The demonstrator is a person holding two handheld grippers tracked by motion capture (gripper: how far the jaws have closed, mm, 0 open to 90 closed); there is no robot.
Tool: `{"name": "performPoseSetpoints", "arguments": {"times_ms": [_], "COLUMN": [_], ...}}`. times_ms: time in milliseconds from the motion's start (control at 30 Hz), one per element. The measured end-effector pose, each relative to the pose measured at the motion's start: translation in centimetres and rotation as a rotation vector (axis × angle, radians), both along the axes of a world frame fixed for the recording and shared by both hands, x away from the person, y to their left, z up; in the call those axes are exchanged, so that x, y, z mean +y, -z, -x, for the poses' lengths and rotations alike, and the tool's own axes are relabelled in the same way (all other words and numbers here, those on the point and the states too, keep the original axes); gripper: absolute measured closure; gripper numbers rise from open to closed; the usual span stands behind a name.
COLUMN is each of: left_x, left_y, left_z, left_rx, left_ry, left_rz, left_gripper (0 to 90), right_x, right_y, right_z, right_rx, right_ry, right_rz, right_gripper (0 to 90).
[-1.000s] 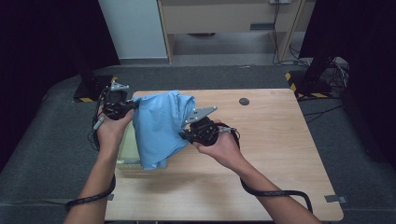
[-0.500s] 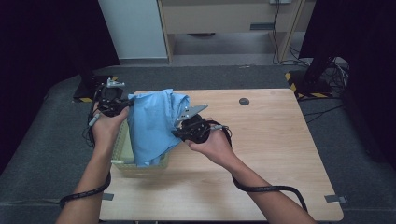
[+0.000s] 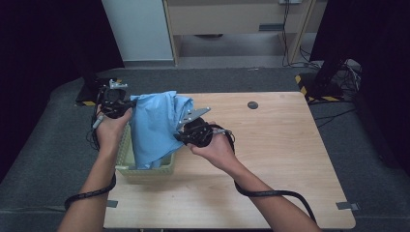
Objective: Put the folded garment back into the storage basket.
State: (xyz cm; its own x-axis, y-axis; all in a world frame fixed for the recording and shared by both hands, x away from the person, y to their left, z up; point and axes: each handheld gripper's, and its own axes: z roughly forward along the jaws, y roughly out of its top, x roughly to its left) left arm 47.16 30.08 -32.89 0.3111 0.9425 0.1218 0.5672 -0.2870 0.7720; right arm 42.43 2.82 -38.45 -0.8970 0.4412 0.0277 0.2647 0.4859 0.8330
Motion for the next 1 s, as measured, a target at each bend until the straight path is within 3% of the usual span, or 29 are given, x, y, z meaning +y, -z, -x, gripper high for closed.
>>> {"name": "performPoseSetpoints", "arguments": {"times_ms": [233, 1000], "left_x": [-0.2, 1.4], "left_y": [-0.2, -0.1], "left_z": [-0.3, -1.0], "left_rx": [-0.007, -0.041], "left_ry": [0.003, -0.02], "left_rz": [-0.026, -0.039], "left_gripper": [85.4, 85.5], "right_x": [0.3, 3.7], "right_y": [0.4, 1.6], "right_z": [-0.5, -2.2], "right_rx": [0.01, 0.028], "right_ry": [0.009, 0.01], "right_rz": [0.001, -0.017], "right_gripper": [85.7, 85.2]}}
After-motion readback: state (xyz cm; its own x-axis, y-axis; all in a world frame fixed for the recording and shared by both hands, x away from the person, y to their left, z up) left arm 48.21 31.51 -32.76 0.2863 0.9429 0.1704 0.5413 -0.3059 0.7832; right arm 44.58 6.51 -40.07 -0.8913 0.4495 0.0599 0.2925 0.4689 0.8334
